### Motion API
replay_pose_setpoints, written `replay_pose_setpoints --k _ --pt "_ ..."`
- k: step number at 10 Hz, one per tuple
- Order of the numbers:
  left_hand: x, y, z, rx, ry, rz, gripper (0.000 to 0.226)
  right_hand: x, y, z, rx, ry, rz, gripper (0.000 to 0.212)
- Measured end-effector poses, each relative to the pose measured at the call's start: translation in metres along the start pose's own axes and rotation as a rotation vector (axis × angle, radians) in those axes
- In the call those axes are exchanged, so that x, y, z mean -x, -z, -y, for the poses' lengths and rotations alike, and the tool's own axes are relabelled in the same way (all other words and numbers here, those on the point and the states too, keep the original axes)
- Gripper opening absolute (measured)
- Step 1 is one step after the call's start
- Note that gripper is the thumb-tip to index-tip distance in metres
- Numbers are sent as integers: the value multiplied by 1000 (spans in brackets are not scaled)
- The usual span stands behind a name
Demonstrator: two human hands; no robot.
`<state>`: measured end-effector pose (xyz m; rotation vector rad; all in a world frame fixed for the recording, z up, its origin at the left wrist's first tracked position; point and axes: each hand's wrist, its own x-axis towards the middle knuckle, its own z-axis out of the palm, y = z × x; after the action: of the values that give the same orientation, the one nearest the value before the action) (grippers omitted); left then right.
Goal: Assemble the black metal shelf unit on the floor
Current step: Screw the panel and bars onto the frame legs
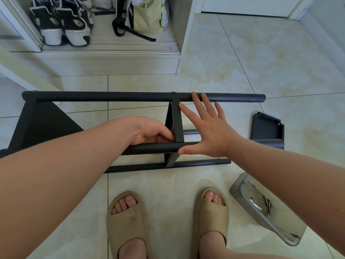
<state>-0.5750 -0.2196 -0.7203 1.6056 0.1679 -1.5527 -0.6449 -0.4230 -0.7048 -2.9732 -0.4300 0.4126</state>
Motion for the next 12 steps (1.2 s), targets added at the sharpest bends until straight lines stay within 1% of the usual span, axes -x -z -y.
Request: replay_pose_setpoints --k 1,3,5,6,9,10,11,12 --pt "-1 1 0 3 10 8 25 0 0 0 1 2 0 121" --pt "-1 0 1 14 9 0 25 0 0 0 3 0 6 122" --pt "0 -3 0 -47 30 -29 10 0 1 1 -5 -4 7 123" --pt "0 -3 0 -55 52 -31 9 0 1 1 -6 -4 11 123" --pt "-1 1 2 -4 36 50 25 0 1 1 -5 -2 14 122" --pt "-3 0 1 -22 31 15 23 0 1 1 -6 0 11 122" --pt "-5 -2 0 -24 39 3 16 0 1 1 -6 3 9 122" --pt "-4 -1 1 -16 33 18 18 0 1 1 -4 3 9 122"
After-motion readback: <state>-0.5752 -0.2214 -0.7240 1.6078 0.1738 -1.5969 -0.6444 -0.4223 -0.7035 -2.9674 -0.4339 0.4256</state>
